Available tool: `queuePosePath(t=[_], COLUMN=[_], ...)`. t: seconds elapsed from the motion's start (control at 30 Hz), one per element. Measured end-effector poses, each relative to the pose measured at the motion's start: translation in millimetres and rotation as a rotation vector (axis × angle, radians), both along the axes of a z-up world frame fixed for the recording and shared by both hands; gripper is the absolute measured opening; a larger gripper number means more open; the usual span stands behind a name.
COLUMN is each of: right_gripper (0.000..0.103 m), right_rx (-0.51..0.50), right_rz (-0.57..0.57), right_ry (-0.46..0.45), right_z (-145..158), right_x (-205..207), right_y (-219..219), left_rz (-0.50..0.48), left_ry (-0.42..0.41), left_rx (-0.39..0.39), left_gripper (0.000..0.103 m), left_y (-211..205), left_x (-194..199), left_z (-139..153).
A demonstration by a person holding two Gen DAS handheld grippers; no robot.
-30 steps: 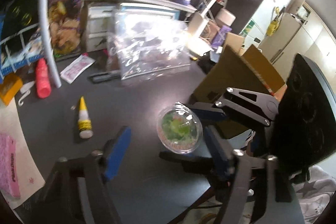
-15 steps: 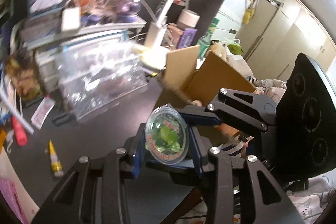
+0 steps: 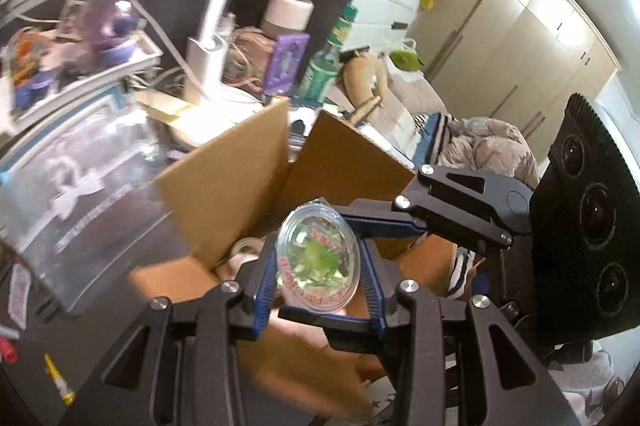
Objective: Organize objects
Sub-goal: 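Carry the green jar with the right gripper into the box and release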
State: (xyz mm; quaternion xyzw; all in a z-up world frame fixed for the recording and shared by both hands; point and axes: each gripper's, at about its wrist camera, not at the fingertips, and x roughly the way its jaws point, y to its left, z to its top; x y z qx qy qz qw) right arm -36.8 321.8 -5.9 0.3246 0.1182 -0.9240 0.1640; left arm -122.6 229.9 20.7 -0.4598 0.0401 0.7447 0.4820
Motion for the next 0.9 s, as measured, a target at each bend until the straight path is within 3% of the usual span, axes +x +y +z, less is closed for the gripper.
queuePosePath(t=[0.33, 0.47, 0.5, 0.53, 0.57, 0.9], right_gripper=[0.040, 0.045, 0.053, 0.061, 0.062, 0.062], right_rx=[0.002, 0.011, 0.015, 0.014, 0.010, 0.037], right_rz=[-0.059, -0.071, -0.080, -0.086, -0.089, -0.096], right_ry=[-0.085, -0.087, -0.080, -0.075, -0.070, -0.055], right_z=[-18.5, -18.7, -18.4, -18.2, -17.8, -13.1], right_x=[-8.0, -7.3, -7.0, -7.6, -7.5, -2.6], right_y=[37.5, 41.1, 41.8, 43.2, 44.4, 38.0], left_rz=[-0.053, -0.024, -0.020, -0.016, -0.015, 0.014], left_ry=[-0.035, 0.018, 0.033, 0.041, 0.047, 0.099], left_rx=[-0.063, -0.101, -0.109, -0.111, -0.113, -0.105], left_gripper=[0.037, 0.064, 0.068, 0.069, 0.071, 0.076], left_y=[48.8, 51.2, 50.3, 48.8, 47.4, 28.4], left_x=[-11.5, -10.4, -8.7, -7.6, -6.6, 2.7], left_z=[-20.3, -19.7, -19.5, -18.7, -18.2, -6.8])
